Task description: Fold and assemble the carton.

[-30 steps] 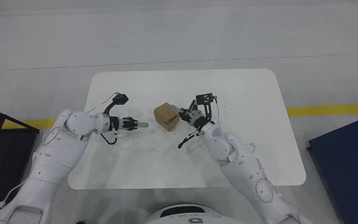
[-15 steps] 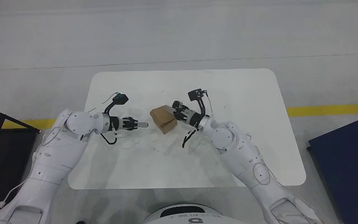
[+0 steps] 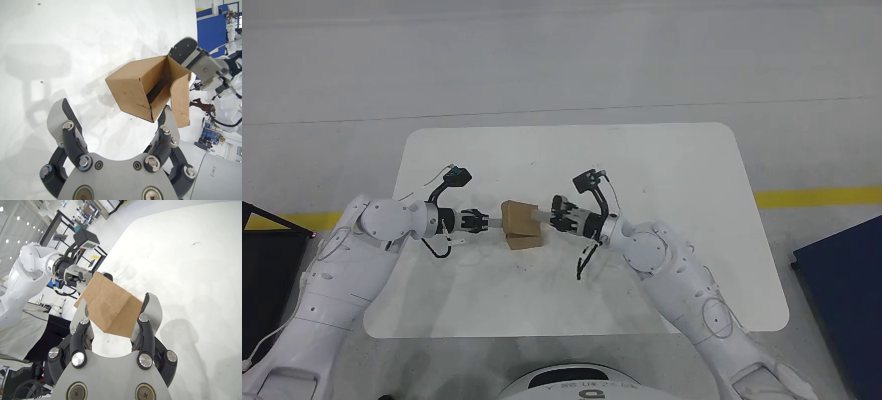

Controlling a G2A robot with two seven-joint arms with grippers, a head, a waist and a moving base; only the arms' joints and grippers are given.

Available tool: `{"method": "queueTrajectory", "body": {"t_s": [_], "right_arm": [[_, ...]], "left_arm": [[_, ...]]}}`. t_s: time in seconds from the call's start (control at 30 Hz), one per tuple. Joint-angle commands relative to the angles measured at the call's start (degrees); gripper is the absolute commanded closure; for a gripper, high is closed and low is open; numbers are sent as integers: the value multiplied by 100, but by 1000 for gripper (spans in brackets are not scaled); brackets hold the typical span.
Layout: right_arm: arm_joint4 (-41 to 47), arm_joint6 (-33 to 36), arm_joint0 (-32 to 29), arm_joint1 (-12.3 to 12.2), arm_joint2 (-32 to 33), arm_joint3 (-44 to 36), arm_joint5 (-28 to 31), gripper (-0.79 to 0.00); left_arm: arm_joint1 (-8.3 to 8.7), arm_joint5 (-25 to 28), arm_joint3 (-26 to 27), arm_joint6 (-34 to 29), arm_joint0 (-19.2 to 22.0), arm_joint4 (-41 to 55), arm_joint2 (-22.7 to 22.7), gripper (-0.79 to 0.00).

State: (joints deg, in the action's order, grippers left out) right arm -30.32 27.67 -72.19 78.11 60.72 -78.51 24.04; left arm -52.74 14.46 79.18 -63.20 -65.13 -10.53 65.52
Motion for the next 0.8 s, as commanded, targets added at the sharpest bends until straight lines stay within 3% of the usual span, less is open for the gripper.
{"method": "queueTrajectory", "body": {"t_s": [0.0, 0.23, 0.43, 0.57, 0.77], "right_arm": [[-115, -45, -45, -18, 43, -64, -147, -785], [149, 33, -69, -4, -62, -25, -386, -785], [254, 24, 96, 45, -292, 222, -369, -770], [238, -69, 219, 72, -376, 408, -454, -659], [235, -99, 327, 88, -451, 538, -482, -656]], "left_arm": [[6, -52, 36, 44, -36, -127, -14, -785], [109, -207, 172, 44, -230, -239, 338, -785], [203, 850, -29, 49, -839, 1612, 1124, -785], [190, 653, -54, -250, -729, 1431, 891, -785], [8, 179, -396, -195, -177, 1283, 127, -785]]}}
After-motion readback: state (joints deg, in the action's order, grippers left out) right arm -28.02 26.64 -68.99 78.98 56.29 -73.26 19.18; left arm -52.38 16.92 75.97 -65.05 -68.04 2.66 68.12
